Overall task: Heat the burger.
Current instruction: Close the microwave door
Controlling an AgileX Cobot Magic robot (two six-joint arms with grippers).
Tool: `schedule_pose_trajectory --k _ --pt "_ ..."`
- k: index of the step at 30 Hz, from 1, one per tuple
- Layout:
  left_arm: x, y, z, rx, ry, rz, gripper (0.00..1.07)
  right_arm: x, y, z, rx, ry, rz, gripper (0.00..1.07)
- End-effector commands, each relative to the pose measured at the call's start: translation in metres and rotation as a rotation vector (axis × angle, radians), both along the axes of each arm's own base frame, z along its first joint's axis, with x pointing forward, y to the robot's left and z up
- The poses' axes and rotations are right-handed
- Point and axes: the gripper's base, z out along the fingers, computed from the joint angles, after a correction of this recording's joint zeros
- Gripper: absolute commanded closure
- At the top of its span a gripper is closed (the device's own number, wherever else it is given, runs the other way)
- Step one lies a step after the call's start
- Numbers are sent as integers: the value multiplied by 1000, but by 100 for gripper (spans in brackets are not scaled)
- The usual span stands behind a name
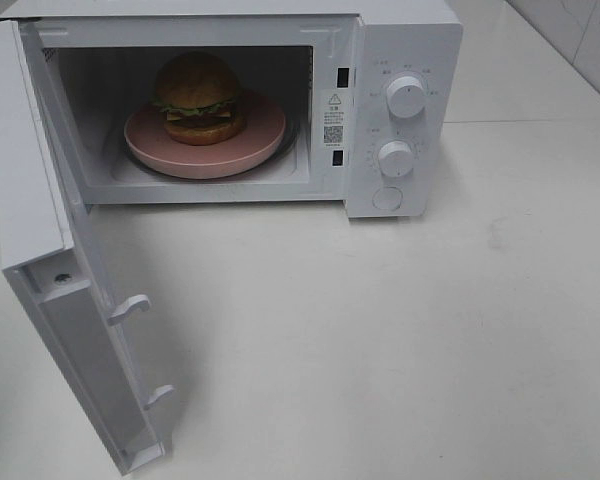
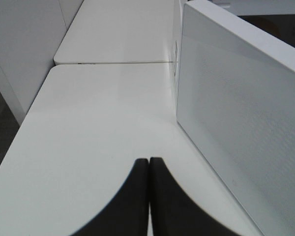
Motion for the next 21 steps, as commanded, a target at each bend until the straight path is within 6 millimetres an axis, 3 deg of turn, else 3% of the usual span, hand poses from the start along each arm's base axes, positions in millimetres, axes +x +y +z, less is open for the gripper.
schedule_pose_trajectory --k 1,14,19,21 --pt "15 1 -6 -5 -97 8 107 -3 0 0 -6 -36 -1 33" --pt "45 4 -46 2 -332 29 107 -3 0 0 -6 -36 -1 33" --pt "57 4 -53 8 -318 30 107 -3 0 0 -6 -36 -1 33" --pt "71 3 -62 37 -280 6 107 -3 0 0 -6 -36 -1 33"
